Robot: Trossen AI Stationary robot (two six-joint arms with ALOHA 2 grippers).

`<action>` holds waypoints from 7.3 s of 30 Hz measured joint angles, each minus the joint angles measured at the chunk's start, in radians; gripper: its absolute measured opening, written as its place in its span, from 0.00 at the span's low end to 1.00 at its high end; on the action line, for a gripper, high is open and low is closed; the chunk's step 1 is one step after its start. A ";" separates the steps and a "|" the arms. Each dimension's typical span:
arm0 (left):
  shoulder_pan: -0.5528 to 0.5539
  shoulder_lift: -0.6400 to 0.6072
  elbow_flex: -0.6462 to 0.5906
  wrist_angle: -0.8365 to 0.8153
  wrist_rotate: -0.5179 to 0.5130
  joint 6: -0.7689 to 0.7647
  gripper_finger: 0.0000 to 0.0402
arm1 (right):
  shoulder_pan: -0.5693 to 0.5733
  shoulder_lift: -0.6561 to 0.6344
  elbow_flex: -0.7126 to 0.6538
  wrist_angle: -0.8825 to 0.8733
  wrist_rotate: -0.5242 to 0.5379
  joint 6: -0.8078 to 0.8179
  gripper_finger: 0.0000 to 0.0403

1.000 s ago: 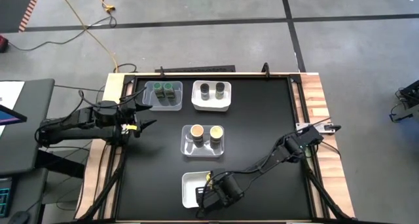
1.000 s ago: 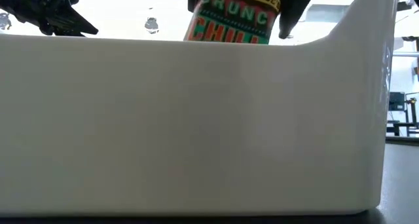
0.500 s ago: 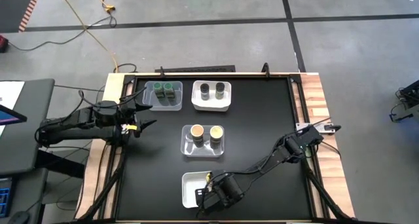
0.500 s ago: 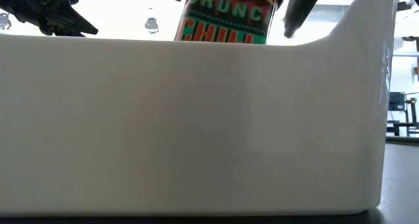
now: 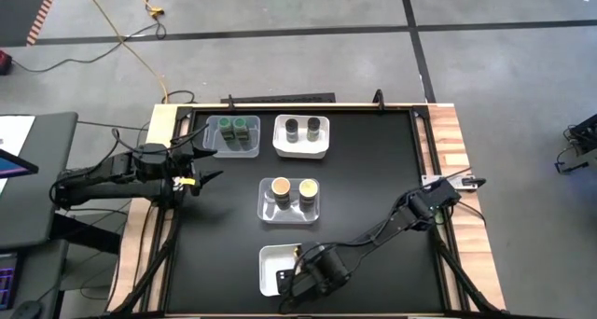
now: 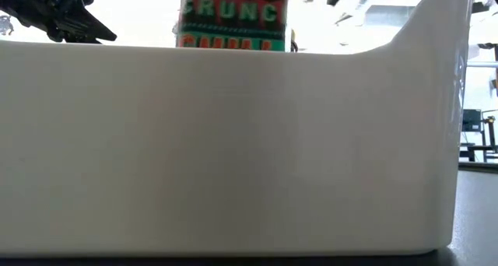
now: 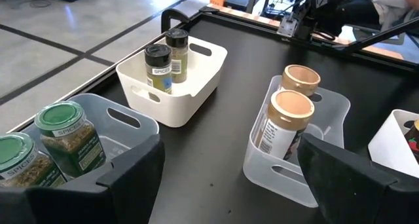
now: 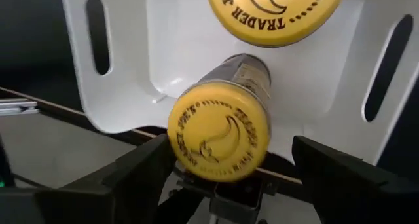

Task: Sort spices by type
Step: Put the yellow seasoning bottle into the bottom white bin, then return to Home Position

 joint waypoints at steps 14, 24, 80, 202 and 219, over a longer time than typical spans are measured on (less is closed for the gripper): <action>0.000 0.000 0.000 0.005 0.000 0.001 0.83 | 0.037 -0.117 0.000 -0.253 0.036 0.005 0.87; 0.000 0.016 0.000 0.006 -0.090 0.011 0.83 | 0.120 -0.201 -0.160 -0.406 0.156 -0.039 0.86; 0.049 0.345 -0.184 0.625 0.184 0.395 0.83 | -0.332 -1.526 -1.996 1.181 0.762 -1.413 0.86; -0.020 -0.190 -0.457 0.530 0.185 0.105 0.83 | -0.613 -2.348 -2.298 1.165 -0.026 -1.752 0.86; -0.020 -0.190 -0.457 0.530 0.185 0.105 0.83 | -0.613 -2.348 -2.298 1.164 -0.028 -1.752 0.86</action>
